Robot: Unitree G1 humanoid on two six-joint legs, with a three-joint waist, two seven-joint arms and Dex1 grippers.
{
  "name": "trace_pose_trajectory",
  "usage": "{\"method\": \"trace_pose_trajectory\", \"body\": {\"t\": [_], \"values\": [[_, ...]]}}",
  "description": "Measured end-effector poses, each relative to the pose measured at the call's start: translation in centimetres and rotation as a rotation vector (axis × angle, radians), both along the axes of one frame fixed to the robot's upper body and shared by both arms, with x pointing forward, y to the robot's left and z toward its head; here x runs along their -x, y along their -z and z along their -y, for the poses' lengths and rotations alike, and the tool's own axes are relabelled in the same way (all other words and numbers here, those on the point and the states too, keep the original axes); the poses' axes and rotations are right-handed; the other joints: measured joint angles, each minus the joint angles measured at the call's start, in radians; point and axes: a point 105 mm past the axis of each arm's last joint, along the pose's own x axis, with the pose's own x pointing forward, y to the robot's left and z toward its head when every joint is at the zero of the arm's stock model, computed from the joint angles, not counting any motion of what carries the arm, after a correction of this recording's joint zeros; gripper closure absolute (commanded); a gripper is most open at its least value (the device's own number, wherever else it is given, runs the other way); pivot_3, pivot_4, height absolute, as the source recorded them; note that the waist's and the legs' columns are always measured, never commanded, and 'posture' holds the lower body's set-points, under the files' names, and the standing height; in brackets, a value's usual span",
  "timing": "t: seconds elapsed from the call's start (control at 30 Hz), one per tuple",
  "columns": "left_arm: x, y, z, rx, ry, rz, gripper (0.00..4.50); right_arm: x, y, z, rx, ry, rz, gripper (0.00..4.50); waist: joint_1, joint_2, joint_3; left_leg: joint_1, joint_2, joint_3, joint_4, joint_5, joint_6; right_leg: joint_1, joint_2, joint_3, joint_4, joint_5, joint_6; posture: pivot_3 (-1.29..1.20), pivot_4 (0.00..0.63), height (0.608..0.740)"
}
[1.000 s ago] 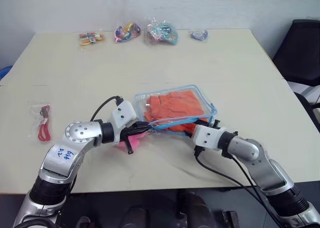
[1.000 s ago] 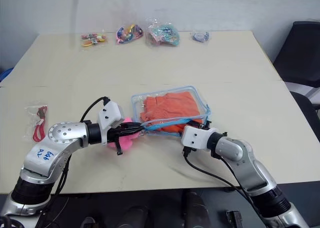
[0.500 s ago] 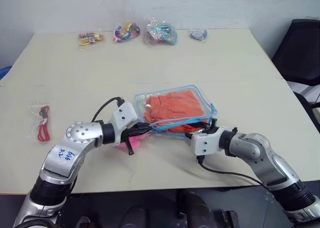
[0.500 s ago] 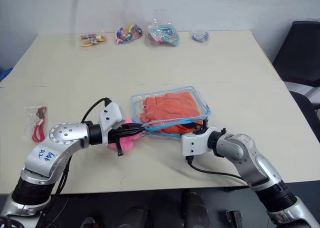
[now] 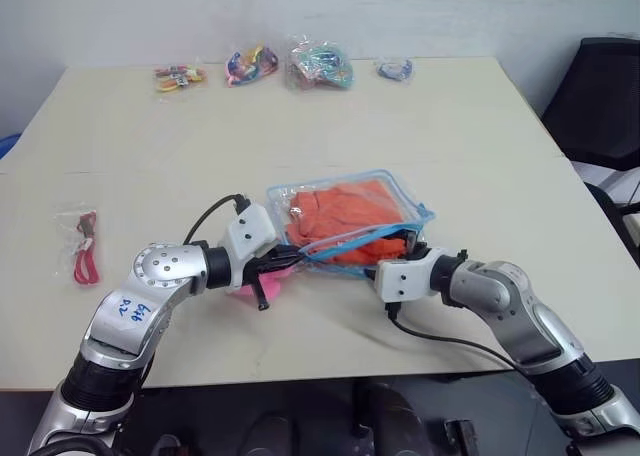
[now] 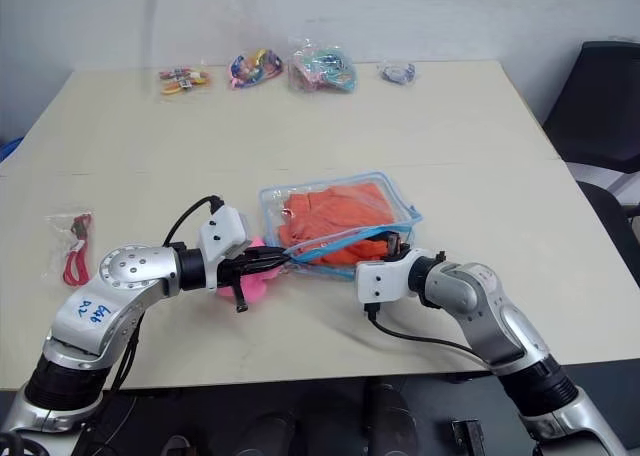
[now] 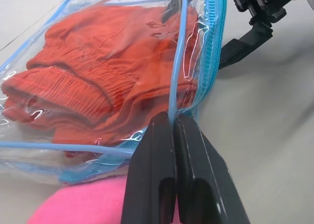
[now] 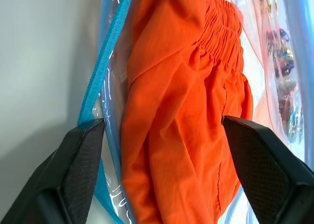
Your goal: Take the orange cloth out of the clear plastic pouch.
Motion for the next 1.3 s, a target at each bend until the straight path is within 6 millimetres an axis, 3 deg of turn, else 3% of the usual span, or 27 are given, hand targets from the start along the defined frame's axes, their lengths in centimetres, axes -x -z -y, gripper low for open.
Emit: {"method": "trace_pose_trajectory", "body": {"t": [0.1, 0.23, 0.4, 0.83, 1.17, 1.3], "values": [[0.0, 0.0, 0.0, 0.000, 0.000, 0.000, 4.50, -0.1, -0.1, -0.3, -0.041, 0.010, -0.028, 0.56, -0.006, 0.000, 0.000, 0.000, 0.000, 0.000, 0.000, 0.000, 0.000, 0.000, 0.000, -0.001, 0.000, 0.000, 0.000, 0.00, 0.150, 0.740], [0.0, 0.0, 0.0, 0.001, 0.001, 0.000, 4.50, -0.2, -0.4, -0.2, -0.098, 0.029, -0.082, 1.45, -0.009, 0.000, 0.000, 0.000, 0.000, -0.001, 0.000, 0.000, 0.000, 0.000, 0.000, -0.001, 0.000, 0.000, 0.000, 0.00, 0.150, 0.740], [0.0, 0.0, 0.1, 0.001, 0.002, 0.002, 4.50, -0.3, -0.5, -0.3, -0.098, 0.031, -0.079, 1.45, -0.010, 0.000, 0.000, 0.000, 0.000, -0.001, 0.000, 0.000, 0.000, 0.000, 0.000, -0.001, 0.000, 0.000, 0.000, 0.00, 0.150, 0.740], [0.1, -0.1, 0.2, 0.004, 0.004, 0.004, 4.50, -1.6, -0.1, -0.1, 0.113, -0.002, 0.083, 1.45, -0.011, 0.000, 0.000, 0.001, 0.000, -0.001, 0.000, 0.000, 0.000, -0.001, 0.000, 0.000, 0.000, 0.000, 0.000, 0.00, 0.150, 0.740], [0.0, -0.1, 0.2, 0.010, 0.000, 0.007, 4.50, -3.5, -0.3, -2.1, 0.146, -0.008, 0.154, 1.45, -0.016, 0.000, 0.000, 0.001, 0.000, -0.001, 0.000, 0.000, -0.001, 0.000, 0.000, 0.001, 0.001, 0.000, 0.000, 0.00, 0.150, 0.740], [0.0, -0.1, 0.2, 0.011, -0.001, 0.007, 4.50, -3.7, 0.2, -2.2, 0.138, 0.000, 0.143, 2.45, -0.014, 0.000, 0.000, 0.001, 0.000, -0.002, 0.000, 0.000, -0.001, 0.000, -0.001, 0.001, 0.001, 0.000, 0.000, 0.00, 0.150, 0.740]]}}
